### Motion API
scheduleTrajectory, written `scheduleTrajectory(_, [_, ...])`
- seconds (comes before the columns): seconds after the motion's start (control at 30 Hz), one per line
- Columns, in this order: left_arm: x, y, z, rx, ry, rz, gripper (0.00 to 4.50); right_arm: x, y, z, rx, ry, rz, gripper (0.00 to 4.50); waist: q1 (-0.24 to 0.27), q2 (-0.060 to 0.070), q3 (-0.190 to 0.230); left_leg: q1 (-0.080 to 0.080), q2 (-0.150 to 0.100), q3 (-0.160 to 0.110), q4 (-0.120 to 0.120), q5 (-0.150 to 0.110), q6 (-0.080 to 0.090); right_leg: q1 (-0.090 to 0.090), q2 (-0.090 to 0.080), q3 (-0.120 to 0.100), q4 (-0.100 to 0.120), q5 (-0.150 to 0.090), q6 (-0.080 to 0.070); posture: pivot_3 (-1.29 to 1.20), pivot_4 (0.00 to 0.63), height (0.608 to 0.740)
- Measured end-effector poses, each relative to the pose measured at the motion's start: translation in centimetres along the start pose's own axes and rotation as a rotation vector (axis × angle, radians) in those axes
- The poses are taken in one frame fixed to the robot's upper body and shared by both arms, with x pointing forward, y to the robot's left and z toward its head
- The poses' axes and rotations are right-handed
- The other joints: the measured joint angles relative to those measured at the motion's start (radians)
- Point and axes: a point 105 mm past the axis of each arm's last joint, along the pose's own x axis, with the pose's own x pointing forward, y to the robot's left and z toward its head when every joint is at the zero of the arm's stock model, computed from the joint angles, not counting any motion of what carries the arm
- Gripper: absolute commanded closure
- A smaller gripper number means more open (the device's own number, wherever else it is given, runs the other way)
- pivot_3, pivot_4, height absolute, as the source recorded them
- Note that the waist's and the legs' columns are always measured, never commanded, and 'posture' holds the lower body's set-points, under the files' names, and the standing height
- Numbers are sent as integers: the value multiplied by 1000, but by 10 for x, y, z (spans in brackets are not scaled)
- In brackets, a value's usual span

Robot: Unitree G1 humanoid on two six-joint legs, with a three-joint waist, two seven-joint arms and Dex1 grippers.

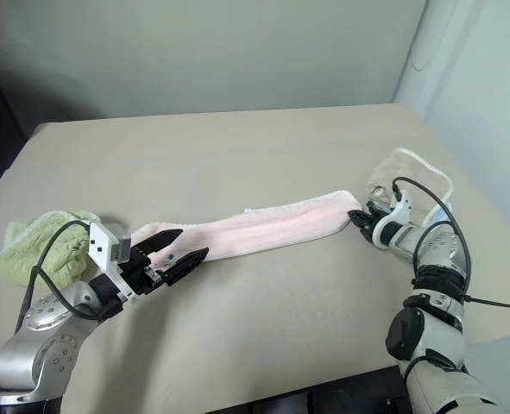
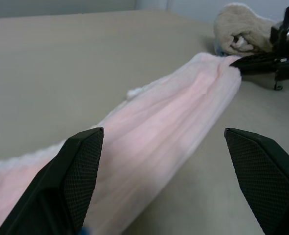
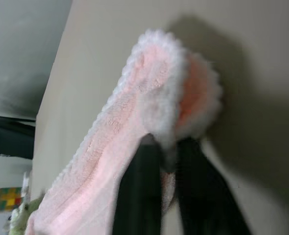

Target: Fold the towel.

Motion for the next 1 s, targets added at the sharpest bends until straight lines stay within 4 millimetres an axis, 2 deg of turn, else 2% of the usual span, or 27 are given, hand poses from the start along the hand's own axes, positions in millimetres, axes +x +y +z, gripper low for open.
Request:
scheduleTrajectory(0.17, [0,-1,0,0,-2,-2,207,-28,-1,16,-64,-33,2,4469,11,0,0,0,0,0,0,0,0,1,0,1,0,0,0,0,150,740])
scheduleTrajectory(0.27, [0,-2,0,-3,-5,-5,207,-40,11,22,-193,-28,30,4469,10,0,0,0,-1,0,1,0,0,1,0,1,0,0,0,0,150,740])
scheduleTrajectory(0.43, [5,-4,3,3,-17,-21,207,-52,57,33,-665,-5,126,4469,10,0,0,0,-3,1,1,0,0,1,1,0,0,-1,2,0,150,740])
scheduleTrajectory(0.53, [6,-3,3,3,-19,-20,207,-55,80,27,-998,49,188,4469,11,0,0,0,-3,1,1,0,1,2,1,-1,0,-2,3,0,150,740])
scheduleTrajectory(0.63, [8,-3,2,-9,-21,-18,207,-51,97,2,-1296,152,295,4469,11,0,0,0,-3,1,1,-1,1,2,1,-1,0,-2,3,0,150,740])
scheduleTrajectory(0.73, [12,-6,1,-15,-24,-33,207,-39,105,-44,-1540,296,453,4469,10,0,0,0,-2,1,2,-1,1,2,1,-1,0,-1,4,0,150,740])
scheduleTrajectory(0.87, [13,-6,1,-15,-30,-31,207,-19,107,-92,-1631,410,579,4469,10,0,0,0,-1,1,3,-1,1,2,0,-1,0,-1,4,0,150,740])
scheduleTrajectory(1.0, [11,-5,-1,-23,-29,-10,207,1,118,-125,-1689,445,668,4469,10,0,0,0,-1,1,2,-1,1,1,0,-1,0,-1,3,0,150,740])
